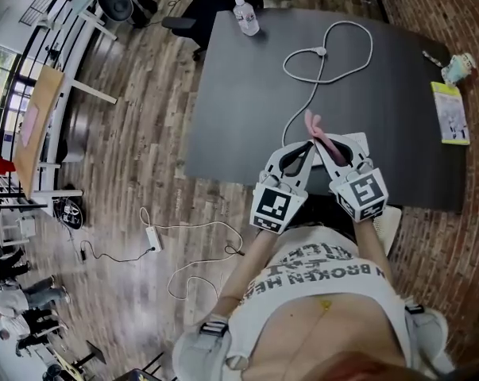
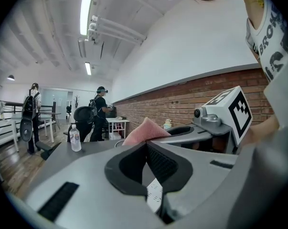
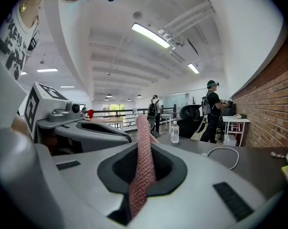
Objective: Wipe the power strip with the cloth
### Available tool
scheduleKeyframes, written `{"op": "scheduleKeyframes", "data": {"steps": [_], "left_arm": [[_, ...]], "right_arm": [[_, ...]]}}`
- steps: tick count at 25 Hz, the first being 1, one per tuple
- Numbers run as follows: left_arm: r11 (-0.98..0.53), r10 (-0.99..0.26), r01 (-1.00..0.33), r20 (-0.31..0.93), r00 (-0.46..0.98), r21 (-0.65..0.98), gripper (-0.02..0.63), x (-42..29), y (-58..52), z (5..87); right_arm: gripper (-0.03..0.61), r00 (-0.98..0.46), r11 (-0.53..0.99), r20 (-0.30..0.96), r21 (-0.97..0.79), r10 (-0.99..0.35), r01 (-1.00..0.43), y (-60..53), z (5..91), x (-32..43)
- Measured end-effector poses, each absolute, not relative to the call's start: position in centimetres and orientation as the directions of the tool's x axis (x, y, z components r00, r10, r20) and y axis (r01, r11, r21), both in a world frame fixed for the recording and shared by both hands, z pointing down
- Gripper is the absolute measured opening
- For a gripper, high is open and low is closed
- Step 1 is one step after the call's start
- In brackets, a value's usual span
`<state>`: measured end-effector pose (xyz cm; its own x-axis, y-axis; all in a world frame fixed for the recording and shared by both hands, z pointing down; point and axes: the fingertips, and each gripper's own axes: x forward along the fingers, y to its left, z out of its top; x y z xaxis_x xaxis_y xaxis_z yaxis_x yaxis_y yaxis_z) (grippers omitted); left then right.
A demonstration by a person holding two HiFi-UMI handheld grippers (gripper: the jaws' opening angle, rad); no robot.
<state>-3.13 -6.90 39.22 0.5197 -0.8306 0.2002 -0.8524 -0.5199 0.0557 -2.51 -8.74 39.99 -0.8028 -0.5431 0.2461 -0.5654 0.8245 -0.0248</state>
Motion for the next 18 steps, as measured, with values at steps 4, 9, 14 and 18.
{"op": "scheduleKeyframes", "data": {"steps": [4,9,14,18], "left_arm": [[-0.507,-0.834,-0.859,0.211,0.510,0.071,0.008,-4.0,-7.7,40.3],[-0.498,-0.824,-0.861,0.252,0.507,0.104,0.008,-4.4,-8.3,43.0],[-0.482,-0.805,-0.868,0.329,0.493,0.122,0.009,-4.8,-8.6,47.2],[-0.495,-0.754,-0.858,0.422,0.504,0.140,0.064,-4.8,-8.6,51.4]], "right_arm": [[0.017,-0.804,0.830,0.268,-0.027,-0.531,-0.557,-9.6,40.8,-2.8],[0.017,-0.787,0.823,0.314,-0.030,-0.531,-0.567,-10.8,42.6,-1.7],[0.017,-0.756,0.805,0.362,-0.026,-0.545,-0.593,-12.0,44.8,0.0],[0.017,-0.736,0.792,0.396,-0.036,-0.549,-0.610,-12.7,46.6,0.8]]}}
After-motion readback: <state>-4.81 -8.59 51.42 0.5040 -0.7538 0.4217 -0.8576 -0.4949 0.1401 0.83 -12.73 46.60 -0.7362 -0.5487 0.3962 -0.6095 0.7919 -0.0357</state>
